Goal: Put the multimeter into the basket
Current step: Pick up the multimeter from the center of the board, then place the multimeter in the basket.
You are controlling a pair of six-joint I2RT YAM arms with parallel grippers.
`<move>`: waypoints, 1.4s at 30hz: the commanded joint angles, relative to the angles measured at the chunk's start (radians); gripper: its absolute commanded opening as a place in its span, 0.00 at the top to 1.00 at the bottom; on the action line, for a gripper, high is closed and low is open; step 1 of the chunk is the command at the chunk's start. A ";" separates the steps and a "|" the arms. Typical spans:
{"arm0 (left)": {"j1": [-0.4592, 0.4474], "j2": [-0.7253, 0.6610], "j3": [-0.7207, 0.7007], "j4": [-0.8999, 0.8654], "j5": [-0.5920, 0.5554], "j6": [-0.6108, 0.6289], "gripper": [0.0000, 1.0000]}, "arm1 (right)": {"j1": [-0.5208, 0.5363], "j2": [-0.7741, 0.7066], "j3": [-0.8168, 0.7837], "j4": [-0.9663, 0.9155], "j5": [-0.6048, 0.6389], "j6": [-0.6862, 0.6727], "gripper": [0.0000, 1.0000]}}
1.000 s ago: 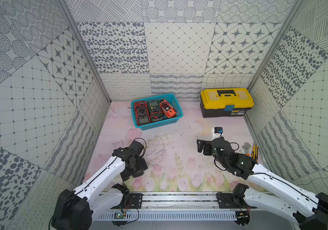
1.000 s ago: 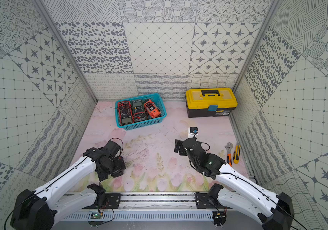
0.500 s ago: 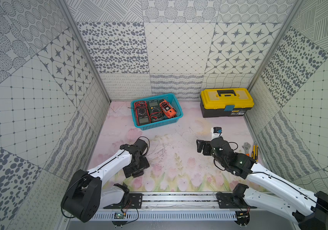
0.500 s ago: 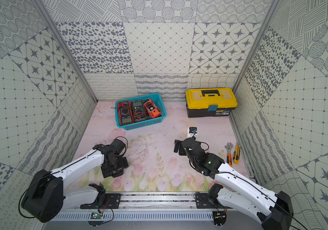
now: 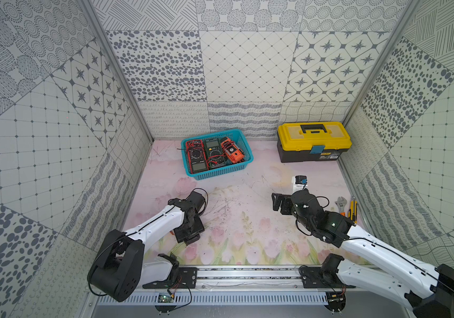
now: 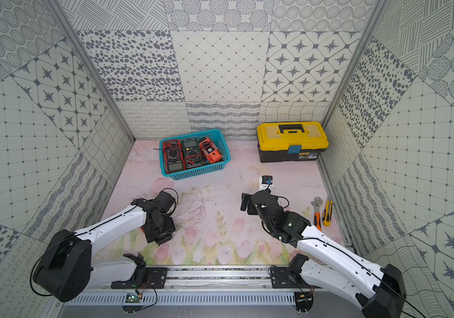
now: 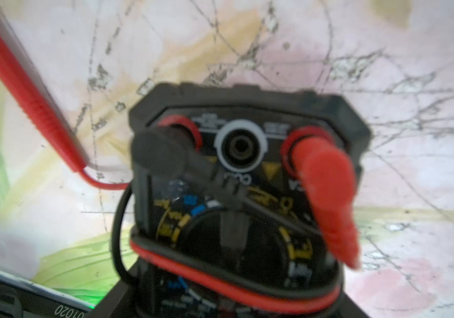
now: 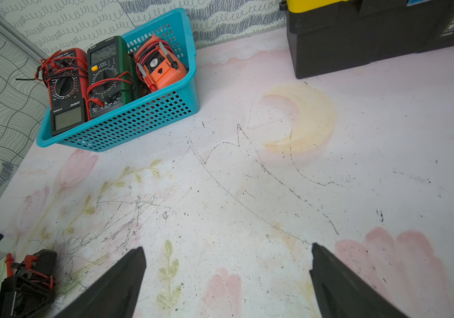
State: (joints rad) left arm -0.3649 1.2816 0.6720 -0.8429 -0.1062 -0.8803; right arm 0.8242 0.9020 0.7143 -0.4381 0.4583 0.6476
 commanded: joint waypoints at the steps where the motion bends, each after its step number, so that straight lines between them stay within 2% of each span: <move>1: -0.003 -0.035 0.058 -0.026 -0.031 0.018 0.71 | 0.001 0.001 0.026 0.029 0.014 -0.001 0.02; 6: -0.035 -0.081 0.184 -0.034 -0.039 0.006 0.71 | 0.001 0.002 0.021 0.030 0.019 0.002 0.02; 11: -0.082 -0.010 0.346 0.041 -0.043 0.017 0.71 | 0.001 0.001 0.015 0.027 0.019 0.009 0.02; 15: -0.130 0.120 0.541 0.071 -0.068 0.068 0.70 | 0.001 -0.004 0.014 0.015 0.018 0.016 0.02; 23: -0.170 0.396 0.944 0.115 -0.088 0.166 0.70 | 0.002 -0.019 0.010 0.000 0.007 0.039 0.02; 32: -0.171 0.724 1.435 0.064 -0.069 0.280 0.70 | 0.002 -0.034 0.007 -0.008 -0.004 0.068 0.02; 36: -0.170 0.884 1.693 -0.011 -0.068 0.321 0.70 | 0.004 -0.019 0.006 -0.002 -0.016 0.081 0.02; 39: -0.160 0.977 1.826 -0.041 -0.070 0.332 0.70 | 0.004 -0.004 -0.001 0.006 -0.032 0.096 0.02; 42: -0.134 1.023 1.859 -0.033 -0.062 0.316 0.70 | 0.004 0.002 -0.013 0.012 -0.041 0.113 0.02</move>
State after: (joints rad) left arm -0.5251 2.2265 2.4226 -0.8299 -0.1631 -0.6220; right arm 0.8242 0.8970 0.7132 -0.4591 0.4324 0.7315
